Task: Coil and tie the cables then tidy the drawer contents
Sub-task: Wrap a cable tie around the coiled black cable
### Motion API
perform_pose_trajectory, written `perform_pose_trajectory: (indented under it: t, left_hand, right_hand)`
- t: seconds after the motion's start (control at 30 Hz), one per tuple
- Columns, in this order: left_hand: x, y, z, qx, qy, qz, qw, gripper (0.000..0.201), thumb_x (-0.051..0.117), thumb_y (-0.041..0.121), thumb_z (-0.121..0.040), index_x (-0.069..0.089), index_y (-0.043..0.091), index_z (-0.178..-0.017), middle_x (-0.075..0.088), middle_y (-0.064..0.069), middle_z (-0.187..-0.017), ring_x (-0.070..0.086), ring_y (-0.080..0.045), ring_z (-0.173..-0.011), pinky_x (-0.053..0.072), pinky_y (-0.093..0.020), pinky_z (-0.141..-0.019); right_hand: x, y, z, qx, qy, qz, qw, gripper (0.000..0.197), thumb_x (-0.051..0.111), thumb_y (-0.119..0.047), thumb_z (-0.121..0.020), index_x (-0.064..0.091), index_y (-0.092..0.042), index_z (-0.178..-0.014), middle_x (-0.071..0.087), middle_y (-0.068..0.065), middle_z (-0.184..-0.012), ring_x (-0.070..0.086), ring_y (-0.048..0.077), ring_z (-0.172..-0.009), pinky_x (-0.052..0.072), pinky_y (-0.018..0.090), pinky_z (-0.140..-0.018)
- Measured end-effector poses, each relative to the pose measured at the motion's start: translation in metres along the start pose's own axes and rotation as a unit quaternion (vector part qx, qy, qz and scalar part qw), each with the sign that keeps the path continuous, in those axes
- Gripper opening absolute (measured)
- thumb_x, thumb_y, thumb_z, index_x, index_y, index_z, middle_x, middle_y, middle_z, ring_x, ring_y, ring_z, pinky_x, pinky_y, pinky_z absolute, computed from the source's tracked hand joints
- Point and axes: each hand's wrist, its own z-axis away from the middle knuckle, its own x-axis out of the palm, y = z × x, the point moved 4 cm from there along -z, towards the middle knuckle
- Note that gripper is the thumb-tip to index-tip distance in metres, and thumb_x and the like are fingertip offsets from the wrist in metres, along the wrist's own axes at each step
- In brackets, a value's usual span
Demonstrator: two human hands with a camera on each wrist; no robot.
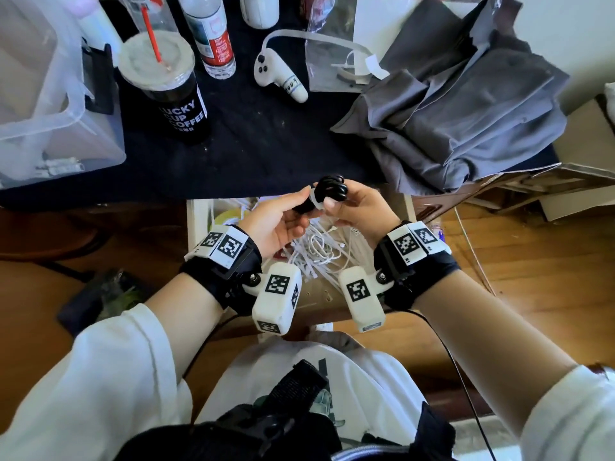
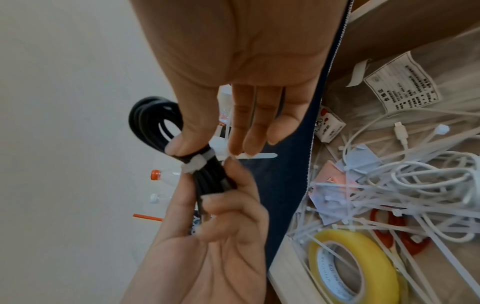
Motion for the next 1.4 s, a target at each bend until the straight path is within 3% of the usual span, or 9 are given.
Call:
perform_pose_trajectory:
  t: [0.13, 0.37, 0.53, 0.7, 0.9, 1.07, 1.2, 1.3, 1.4]
  left_hand:
    - [-0.018, -0.023, -0.008, -0.039, 0.011, -0.099, 0.994, 0.017, 0.051, 0.027, -0.096, 0.062, 0.014, -0.095, 0.068, -0.005, -0.08, 0.053, -0.005, -0.048, 0.039, -0.013, -0.043]
    - [-0.087, -0.081, -0.02, -0.106, 0.087, -0.242, 0.961, 0.013, 0.052, 0.015, -0.095, 0.061, 0.018, -0.086, 0.063, -0.001, -0.084, 0.051, 0.0, -0.048, 0.032, -0.015, -0.043]
    - [-0.1, -0.118, -0.035, -0.217, 0.037, -0.337, 0.915, 0.021, 0.047, 0.021, -0.097, 0.064, 0.016, -0.108, 0.056, -0.002, -0.114, 0.047, -0.015, -0.097, 0.033, -0.025, -0.067]
    - [-0.085, -0.139, -0.037, -0.295, -0.07, -0.429, 0.851, 0.038, 0.042, 0.03, -0.099, 0.05, 0.017, -0.134, 0.049, 0.0, -0.132, 0.051, -0.023, -0.117, 0.042, -0.016, -0.063]
    - [-0.092, -0.144, -0.044, -0.249, -0.122, -0.51, 0.815, 0.036, 0.055, 0.03, -0.094, 0.057, 0.021, -0.129, 0.048, 0.001, -0.141, 0.046, -0.019, -0.128, 0.033, -0.026, -0.105]
    - [-0.118, -0.134, -0.052, -0.194, -0.043, -0.526, 0.827, 0.026, 0.07, 0.014, -0.083, 0.071, 0.02, -0.108, 0.063, -0.001, -0.125, 0.055, -0.016, -0.117, 0.034, -0.019, -0.093]
    - [-0.129, -0.139, -0.054, -0.224, -0.022, -0.498, 0.838, 0.029, 0.069, 0.014, -0.084, 0.069, 0.014, -0.113, 0.055, -0.003, -0.135, 0.046, -0.021, -0.129, 0.028, -0.026, -0.107]
    - [-0.125, -0.133, -0.053, -0.195, -0.016, -0.438, 0.878, 0.027, 0.061, 0.015, -0.089, 0.066, 0.014, -0.116, 0.054, -0.002, -0.136, 0.045, -0.02, -0.129, 0.028, -0.028, -0.105]
    - [-0.126, -0.116, -0.049, -0.152, 0.045, -0.348, 0.924, 0.023, 0.057, 0.013, -0.091, 0.066, 0.011, -0.112, 0.061, -0.002, -0.119, 0.056, -0.017, -0.106, 0.039, -0.028, -0.084]
  right_hand:
    - [0.003, 0.026, -0.004, 0.042, 0.004, 0.026, 0.999, 0.026, 0.06, -0.004, -0.088, 0.058, -0.03, -0.092, 0.061, -0.015, -0.076, 0.054, 0.0, -0.061, 0.045, 0.015, -0.054]
    - [0.012, 0.114, 0.003, 0.204, -0.078, 0.151, 0.964, 0.021, 0.065, -0.01, -0.086, 0.062, -0.011, -0.107, 0.058, -0.003, -0.079, 0.058, 0.007, -0.062, 0.048, 0.018, -0.055]
    - [0.025, 0.167, 0.004, 0.285, -0.148, 0.253, 0.913, 0.015, 0.074, -0.015, -0.078, 0.06, -0.011, -0.078, 0.061, 0.013, -0.09, 0.062, 0.028, -0.078, 0.056, 0.044, -0.074]
    - [0.033, 0.187, -0.003, 0.309, -0.155, 0.31, 0.886, 0.027, 0.075, -0.023, -0.076, 0.065, -0.008, -0.097, 0.062, 0.01, -0.081, 0.061, 0.026, -0.076, 0.053, 0.035, -0.071]
    - [0.037, 0.184, -0.006, 0.328, -0.15, 0.317, 0.877, 0.035, 0.065, -0.031, -0.086, 0.061, -0.008, -0.111, 0.065, 0.012, -0.098, 0.062, 0.029, -0.099, 0.051, 0.043, -0.09]
    - [0.033, 0.172, -0.009, 0.287, -0.167, 0.386, 0.86, 0.022, 0.06, -0.029, -0.09, 0.057, -0.012, -0.102, 0.056, 0.002, -0.082, 0.056, 0.024, -0.089, 0.045, 0.028, -0.071]
    - [0.038, 0.168, -0.007, 0.279, -0.246, 0.464, 0.804, 0.05, 0.067, -0.028, -0.084, 0.052, -0.012, -0.129, 0.058, 0.003, -0.105, 0.056, 0.022, -0.106, 0.044, 0.029, -0.085]
    - [0.039, 0.161, -0.005, 0.255, -0.256, 0.437, 0.823, 0.05, 0.064, -0.026, -0.087, 0.05, -0.015, -0.133, 0.058, 0.003, -0.125, 0.053, 0.022, -0.118, 0.042, 0.029, -0.096]
    - [0.026, 0.161, -0.007, 0.255, -0.134, 0.318, 0.903, 0.022, 0.065, -0.018, -0.085, 0.066, -0.017, -0.106, 0.064, -0.008, -0.089, 0.059, 0.015, -0.091, 0.047, 0.02, -0.077]
